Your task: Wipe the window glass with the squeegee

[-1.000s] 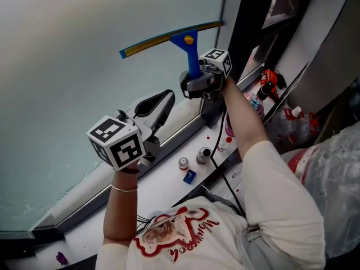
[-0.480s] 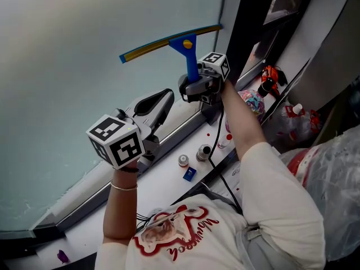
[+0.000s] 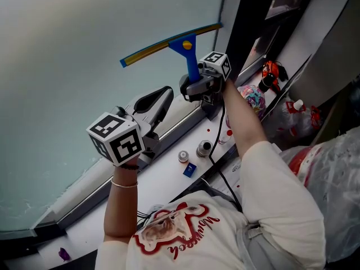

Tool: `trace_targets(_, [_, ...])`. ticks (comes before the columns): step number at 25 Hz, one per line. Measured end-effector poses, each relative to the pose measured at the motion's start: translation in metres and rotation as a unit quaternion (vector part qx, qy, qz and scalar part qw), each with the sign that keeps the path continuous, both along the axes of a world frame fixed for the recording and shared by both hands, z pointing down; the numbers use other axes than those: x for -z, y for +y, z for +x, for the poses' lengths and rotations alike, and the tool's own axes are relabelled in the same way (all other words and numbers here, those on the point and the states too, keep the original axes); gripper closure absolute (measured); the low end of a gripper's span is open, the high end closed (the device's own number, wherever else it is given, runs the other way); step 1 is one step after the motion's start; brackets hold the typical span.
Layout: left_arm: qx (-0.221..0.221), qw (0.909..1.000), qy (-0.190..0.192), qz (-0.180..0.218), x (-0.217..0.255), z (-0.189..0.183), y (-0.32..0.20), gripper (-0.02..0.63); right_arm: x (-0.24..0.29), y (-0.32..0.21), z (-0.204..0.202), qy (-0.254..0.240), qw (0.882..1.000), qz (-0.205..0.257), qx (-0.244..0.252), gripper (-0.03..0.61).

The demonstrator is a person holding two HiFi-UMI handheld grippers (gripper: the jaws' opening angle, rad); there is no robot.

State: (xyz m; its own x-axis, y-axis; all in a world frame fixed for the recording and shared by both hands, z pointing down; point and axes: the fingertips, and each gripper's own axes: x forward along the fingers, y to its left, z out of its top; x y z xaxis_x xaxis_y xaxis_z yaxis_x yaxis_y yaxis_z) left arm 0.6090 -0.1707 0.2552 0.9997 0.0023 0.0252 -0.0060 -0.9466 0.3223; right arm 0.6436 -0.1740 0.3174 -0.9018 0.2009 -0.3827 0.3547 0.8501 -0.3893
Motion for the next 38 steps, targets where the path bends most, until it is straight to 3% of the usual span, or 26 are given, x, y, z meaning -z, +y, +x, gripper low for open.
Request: trace_targets(38, [0.015, 0.9988, -0.034, -0.032, -0.040, -0.006, -0.005, 0.614, -0.067, 0.003, -0.001, -0.037, 0.997, -0.059, -0.024, 0.514])
